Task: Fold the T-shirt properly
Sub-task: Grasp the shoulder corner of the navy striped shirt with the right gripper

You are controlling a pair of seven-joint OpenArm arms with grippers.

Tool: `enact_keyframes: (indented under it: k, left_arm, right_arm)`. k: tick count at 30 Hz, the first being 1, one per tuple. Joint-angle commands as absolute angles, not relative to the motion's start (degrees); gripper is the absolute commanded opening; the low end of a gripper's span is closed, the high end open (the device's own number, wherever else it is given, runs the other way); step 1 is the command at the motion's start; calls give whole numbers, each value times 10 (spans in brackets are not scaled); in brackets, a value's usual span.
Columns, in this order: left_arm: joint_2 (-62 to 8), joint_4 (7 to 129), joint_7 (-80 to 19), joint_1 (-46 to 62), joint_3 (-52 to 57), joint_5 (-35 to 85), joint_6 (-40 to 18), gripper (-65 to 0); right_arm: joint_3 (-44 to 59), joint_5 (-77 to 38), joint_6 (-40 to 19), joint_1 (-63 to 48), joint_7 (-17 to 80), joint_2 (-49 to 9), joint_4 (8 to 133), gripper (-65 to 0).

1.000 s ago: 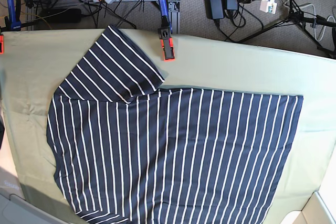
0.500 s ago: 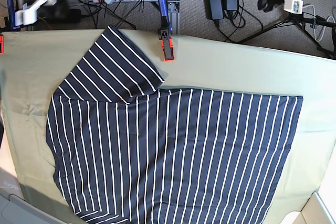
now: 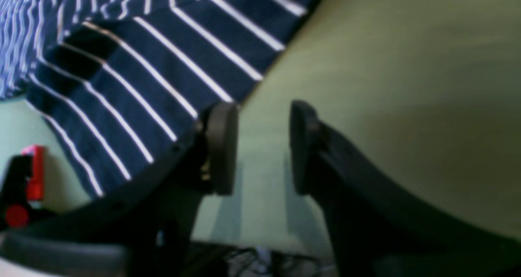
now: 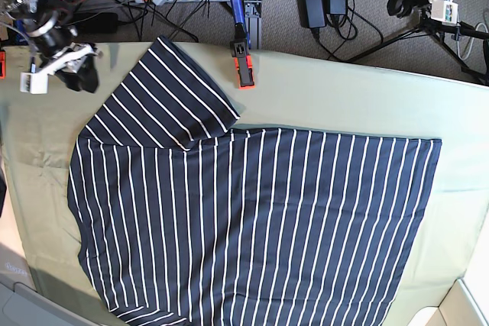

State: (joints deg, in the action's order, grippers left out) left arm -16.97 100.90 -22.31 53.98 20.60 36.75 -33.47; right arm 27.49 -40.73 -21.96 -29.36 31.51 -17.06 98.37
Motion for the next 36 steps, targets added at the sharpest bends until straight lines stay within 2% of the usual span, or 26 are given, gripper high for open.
enact_keyframes:
  k: [1, 9, 13, 14, 36]
  left_arm:
    - [-173, 1017, -215, 550, 210, 375, -341, -481]
    - [-173, 1017, -217, 564, 210, 375, -341, -475]
    - [-173, 1017, -217, 567, 210, 375, -341, -302]
    - [-173, 1017, -217, 567, 210, 376, -341, -283]
    - [-173, 1017, -217, 567, 210, 375, -341, -282]
  right_arm:
    - [267, -414, -221, -289, 305, -167, 986, -431]
    - [220, -404, -221, -283, 307, -80, 980, -431]
    - [220, -396, -221, -284, 307, -51, 980, -431]
    - [220, -394, -221, -284, 307, -49, 980, -431]
    - [299, -395, -221, -312, 330, -50, 1027, -431]
